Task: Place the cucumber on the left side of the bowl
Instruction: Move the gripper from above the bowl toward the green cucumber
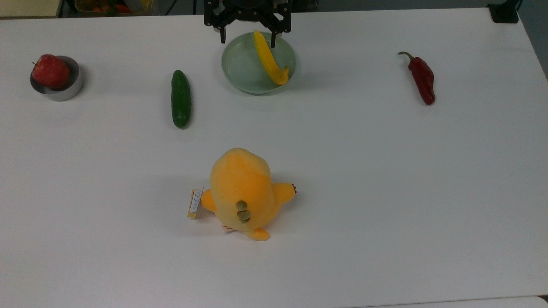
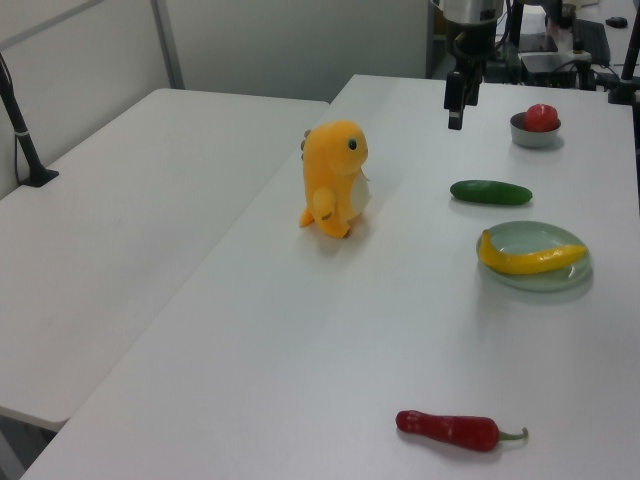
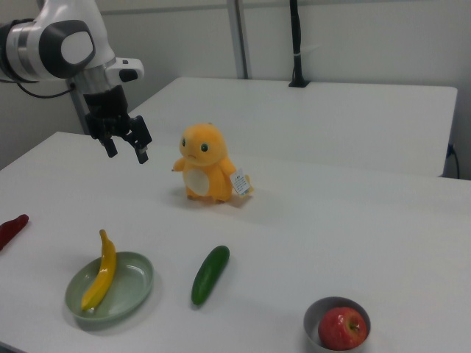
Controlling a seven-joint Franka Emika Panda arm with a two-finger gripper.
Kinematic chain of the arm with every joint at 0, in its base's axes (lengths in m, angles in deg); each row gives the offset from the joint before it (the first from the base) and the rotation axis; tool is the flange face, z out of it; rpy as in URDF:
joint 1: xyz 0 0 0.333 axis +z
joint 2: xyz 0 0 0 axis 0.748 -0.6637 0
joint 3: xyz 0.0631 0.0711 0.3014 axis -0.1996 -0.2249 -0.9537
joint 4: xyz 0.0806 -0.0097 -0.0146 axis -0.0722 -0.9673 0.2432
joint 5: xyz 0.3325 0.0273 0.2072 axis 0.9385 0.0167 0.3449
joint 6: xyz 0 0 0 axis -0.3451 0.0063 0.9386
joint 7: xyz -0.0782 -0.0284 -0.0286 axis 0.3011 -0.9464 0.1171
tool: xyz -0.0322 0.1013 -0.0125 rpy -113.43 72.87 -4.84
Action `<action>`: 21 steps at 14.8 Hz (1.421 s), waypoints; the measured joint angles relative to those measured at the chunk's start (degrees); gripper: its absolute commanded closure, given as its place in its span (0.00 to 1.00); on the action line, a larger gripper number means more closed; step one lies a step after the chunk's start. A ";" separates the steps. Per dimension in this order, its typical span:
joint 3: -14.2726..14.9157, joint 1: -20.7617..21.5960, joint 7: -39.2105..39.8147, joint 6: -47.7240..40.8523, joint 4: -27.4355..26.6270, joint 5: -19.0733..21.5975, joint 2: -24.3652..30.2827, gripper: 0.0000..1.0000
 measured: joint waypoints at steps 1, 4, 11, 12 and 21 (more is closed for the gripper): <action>0.00 -0.14 0.42 0.00 0.00 0.00 0.00 0.00; 0.00 -0.66 5.24 0.00 0.00 -1.44 0.00 0.00; 0.00 -0.71 6.73 0.00 0.00 -1.44 0.01 0.00; 0.00 -0.71 6.73 0.00 0.00 -1.44 0.01 0.00; 0.02 -2.23 6.87 0.00 -2.74 -1.47 0.56 0.00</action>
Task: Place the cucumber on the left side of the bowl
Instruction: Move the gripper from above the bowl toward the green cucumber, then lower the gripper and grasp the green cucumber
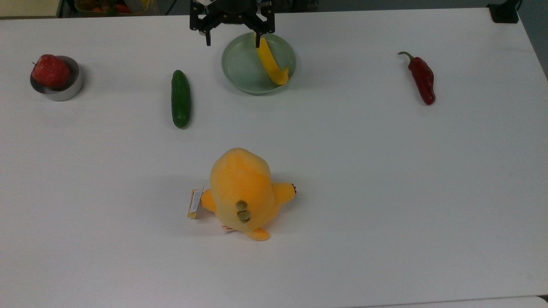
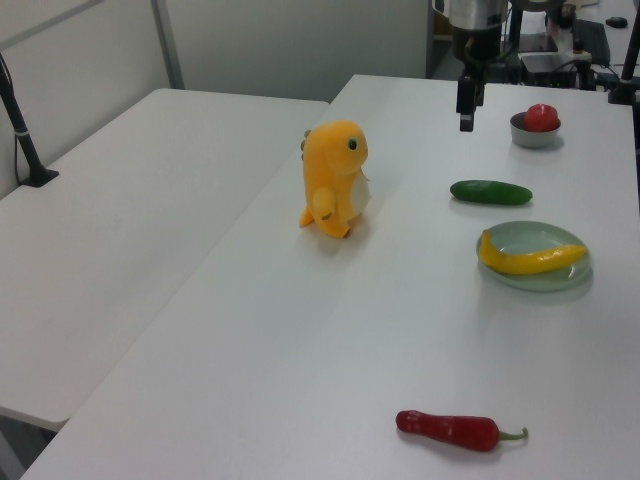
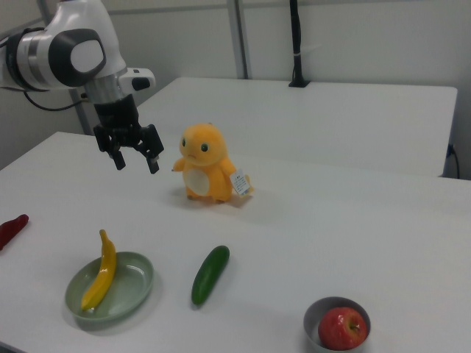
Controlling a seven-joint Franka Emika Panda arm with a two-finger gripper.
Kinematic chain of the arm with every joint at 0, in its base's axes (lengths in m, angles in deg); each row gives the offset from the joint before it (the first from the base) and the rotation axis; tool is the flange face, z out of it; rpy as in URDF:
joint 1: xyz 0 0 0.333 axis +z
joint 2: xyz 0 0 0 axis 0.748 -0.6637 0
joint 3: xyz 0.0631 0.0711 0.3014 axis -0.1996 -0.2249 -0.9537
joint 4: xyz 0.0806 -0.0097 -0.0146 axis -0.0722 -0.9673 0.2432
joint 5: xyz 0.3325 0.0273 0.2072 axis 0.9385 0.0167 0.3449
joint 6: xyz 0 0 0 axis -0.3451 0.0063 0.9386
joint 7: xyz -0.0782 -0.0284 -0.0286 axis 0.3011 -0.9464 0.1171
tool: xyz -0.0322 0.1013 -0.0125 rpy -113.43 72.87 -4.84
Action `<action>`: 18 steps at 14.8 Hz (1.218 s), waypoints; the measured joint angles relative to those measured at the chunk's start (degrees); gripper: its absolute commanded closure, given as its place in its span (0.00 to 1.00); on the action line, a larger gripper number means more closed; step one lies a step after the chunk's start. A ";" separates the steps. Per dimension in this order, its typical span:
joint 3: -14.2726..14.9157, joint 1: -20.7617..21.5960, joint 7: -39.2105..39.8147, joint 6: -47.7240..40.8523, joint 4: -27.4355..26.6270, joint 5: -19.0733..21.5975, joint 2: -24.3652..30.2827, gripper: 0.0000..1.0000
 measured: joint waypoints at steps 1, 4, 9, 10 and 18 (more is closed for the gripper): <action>0.00 -0.03 0.00 0.00 -0.46 -0.02 0.05 0.00; 0.01 -0.78 0.02 0.50 -3.41 -1.20 0.26 0.00; 0.35 -4.53 3.62 5.11 -9.25 -6.35 0.23 0.00; 0.40 -5.42 4.50 6.34 -10.12 -7.06 0.20 0.00; 0.57 -9.93 7.77 14.10 -14.26 -10.53 -3.55 0.00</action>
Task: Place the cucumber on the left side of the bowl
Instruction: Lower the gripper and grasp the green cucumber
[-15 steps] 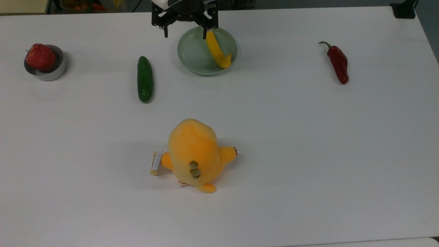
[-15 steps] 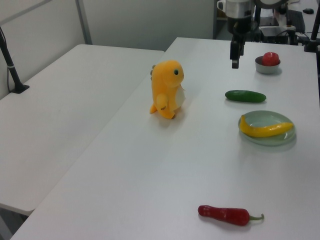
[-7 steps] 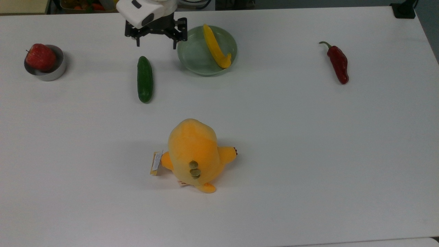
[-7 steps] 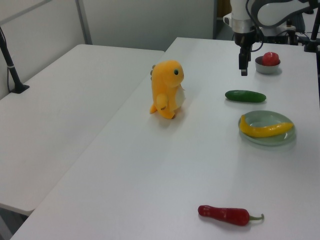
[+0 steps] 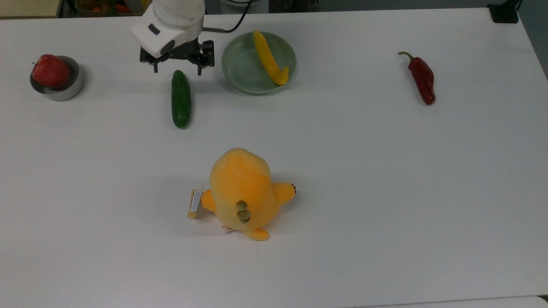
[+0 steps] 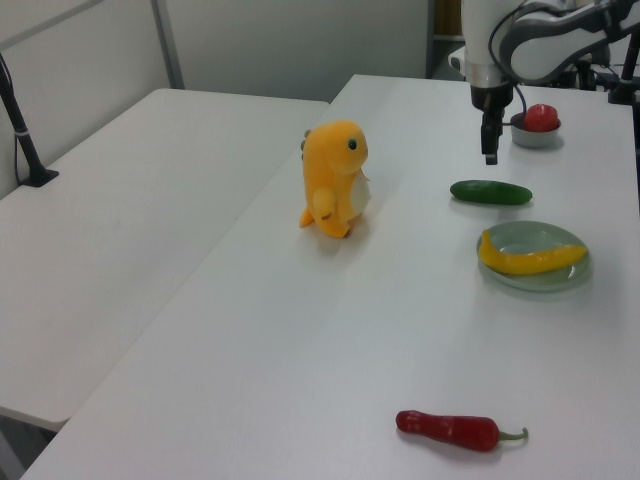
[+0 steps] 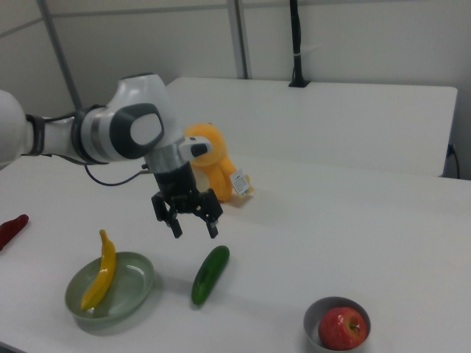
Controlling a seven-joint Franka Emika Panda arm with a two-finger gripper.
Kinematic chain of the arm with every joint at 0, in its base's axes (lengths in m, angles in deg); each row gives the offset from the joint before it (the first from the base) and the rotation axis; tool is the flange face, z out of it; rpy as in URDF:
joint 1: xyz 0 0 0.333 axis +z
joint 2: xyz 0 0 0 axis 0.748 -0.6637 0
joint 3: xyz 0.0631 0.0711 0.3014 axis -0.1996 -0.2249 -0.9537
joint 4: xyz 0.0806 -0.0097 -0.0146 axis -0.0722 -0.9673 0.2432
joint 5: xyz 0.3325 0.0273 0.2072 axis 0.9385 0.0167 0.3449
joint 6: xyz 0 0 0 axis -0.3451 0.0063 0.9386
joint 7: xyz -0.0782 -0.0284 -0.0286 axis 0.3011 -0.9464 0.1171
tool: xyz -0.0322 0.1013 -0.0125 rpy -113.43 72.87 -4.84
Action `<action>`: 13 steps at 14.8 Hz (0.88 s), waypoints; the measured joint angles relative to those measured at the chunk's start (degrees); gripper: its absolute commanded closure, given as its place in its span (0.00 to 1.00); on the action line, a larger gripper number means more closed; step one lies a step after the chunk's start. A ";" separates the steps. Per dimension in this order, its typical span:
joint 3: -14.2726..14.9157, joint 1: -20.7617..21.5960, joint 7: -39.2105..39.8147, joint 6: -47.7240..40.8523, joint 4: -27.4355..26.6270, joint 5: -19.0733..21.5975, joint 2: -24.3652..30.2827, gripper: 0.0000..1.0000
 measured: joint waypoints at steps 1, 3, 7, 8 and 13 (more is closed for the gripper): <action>0.00 -0.47 0.14 0.94 -0.11 0.00 -0.88 0.00; 0.01 -1.03 0.51 2.33 -0.32 0.00 -2.39 0.00; 0.00 -1.12 0.56 4.98 -1.13 0.00 -4.88 0.00; 0.00 -1.12 0.56 5.11 -1.18 0.00 -5.25 0.00; 0.00 -1.12 0.60 5.50 -1.60 0.00 -6.88 0.01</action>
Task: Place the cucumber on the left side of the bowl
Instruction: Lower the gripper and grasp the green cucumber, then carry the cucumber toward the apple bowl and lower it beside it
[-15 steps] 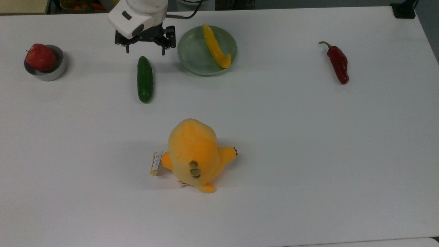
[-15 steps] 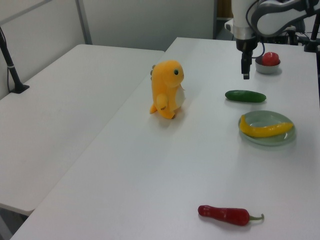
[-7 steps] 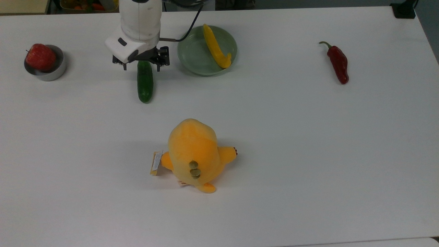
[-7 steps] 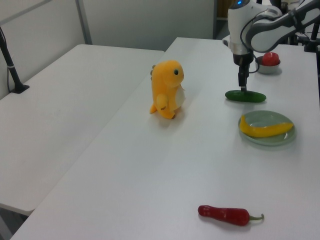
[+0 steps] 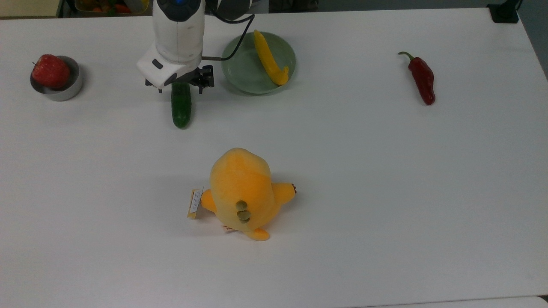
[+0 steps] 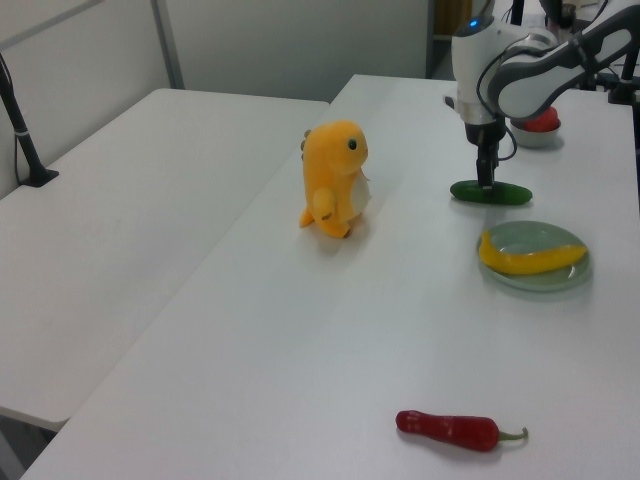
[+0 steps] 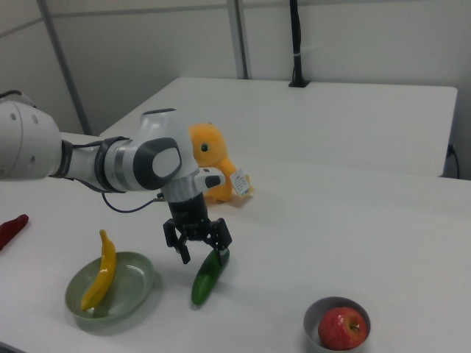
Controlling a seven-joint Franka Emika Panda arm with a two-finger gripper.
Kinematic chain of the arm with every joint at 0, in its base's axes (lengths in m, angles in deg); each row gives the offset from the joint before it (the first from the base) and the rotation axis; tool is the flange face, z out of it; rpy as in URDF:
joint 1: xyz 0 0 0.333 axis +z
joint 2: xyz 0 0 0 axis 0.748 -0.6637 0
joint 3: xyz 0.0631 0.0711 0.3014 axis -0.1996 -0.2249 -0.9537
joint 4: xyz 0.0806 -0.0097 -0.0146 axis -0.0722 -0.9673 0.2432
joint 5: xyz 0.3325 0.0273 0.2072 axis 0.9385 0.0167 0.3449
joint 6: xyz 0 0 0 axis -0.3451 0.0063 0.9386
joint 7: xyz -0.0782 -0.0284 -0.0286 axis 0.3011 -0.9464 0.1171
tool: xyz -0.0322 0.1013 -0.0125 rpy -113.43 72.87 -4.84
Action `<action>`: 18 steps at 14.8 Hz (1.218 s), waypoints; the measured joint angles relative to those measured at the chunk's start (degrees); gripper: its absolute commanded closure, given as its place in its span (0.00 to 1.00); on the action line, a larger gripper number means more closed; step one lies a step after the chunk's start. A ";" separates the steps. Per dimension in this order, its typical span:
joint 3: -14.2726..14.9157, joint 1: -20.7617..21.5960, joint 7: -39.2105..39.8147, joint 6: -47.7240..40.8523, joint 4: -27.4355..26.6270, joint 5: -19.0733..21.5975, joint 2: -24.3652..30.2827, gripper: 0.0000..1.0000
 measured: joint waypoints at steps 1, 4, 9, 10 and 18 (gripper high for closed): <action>0.00 -0.02 0.00 0.61 -0.14 0.00 -0.64 0.24; 0.00 -0.06 0.00 1.78 -0.20 0.00 -2.17 0.84; 0.00 -0.08 0.02 1.81 -0.12 -0.06 -2.27 0.97; 0.00 -0.09 0.02 1.81 -0.11 -0.06 -2.27 0.97; 1.21 -3.13 6.70 1.87 0.31 -0.09 -1.67 0.96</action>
